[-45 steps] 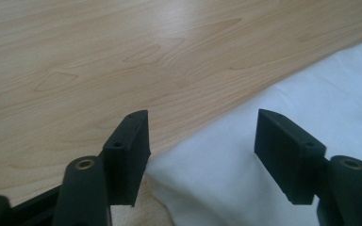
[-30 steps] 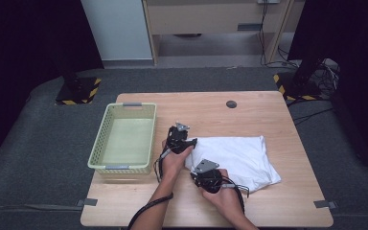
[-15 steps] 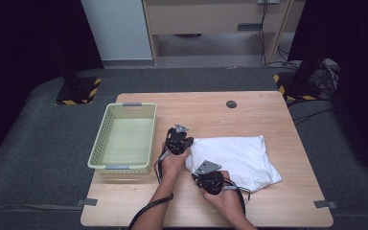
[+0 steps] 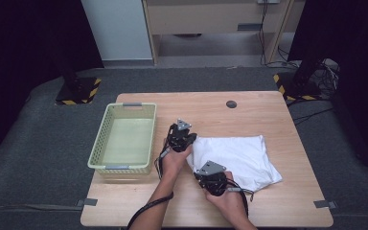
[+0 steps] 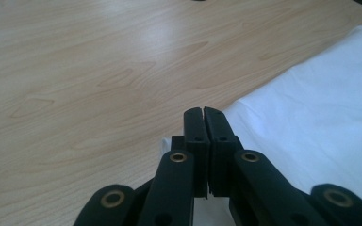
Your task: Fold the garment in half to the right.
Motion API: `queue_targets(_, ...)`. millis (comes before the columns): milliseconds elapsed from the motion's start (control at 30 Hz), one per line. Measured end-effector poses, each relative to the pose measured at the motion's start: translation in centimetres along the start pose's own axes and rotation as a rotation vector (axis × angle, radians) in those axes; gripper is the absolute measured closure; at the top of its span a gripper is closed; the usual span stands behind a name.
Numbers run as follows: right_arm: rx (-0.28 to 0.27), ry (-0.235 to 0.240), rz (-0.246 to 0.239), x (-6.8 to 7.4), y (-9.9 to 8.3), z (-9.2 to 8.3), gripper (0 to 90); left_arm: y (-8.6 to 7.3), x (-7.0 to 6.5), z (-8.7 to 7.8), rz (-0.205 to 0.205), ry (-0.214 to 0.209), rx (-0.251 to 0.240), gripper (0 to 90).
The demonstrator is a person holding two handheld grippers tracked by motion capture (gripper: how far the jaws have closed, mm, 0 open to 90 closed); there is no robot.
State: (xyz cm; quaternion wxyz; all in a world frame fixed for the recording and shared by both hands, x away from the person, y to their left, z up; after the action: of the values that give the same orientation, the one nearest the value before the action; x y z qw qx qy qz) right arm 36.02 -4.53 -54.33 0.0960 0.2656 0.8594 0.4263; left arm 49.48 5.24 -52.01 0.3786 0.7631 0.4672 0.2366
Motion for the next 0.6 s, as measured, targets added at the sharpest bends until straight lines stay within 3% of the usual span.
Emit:
queue_targets(333, -0.061, 0.001, 0.0, 1.2, 1.4, -1.8, 84.3, 2.2, -0.9, -2.7, 0.054, 0.007, -0.036, 89.3)
queue_targets(467, -0.08, 0.007, -0.013, 2.0, 2.4, -2.2, 84.3, 3.0, -1.0, -4.1, 0.095, 0.023, -0.045, 89.3)
queue_targets(600, -0.088, 0.013, -0.022, 2.8, 3.3, -2.4, 84.3, 3.6, -0.8, -5.3, 0.108, 0.021, -0.053, 89.3)
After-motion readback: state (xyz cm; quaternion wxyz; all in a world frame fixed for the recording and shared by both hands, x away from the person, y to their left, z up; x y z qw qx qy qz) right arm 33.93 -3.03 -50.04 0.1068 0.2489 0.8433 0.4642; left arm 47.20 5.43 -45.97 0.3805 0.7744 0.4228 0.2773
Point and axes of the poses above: each handheld gripper's, and its own axes: z roughly forward along the jaws, y roughly out of its top, x roughly to its left, the point moved 5 cm from there along z, roughly forward along the jaws, and after that the axes turned 12 degrees about y, right-handed, at the moved point
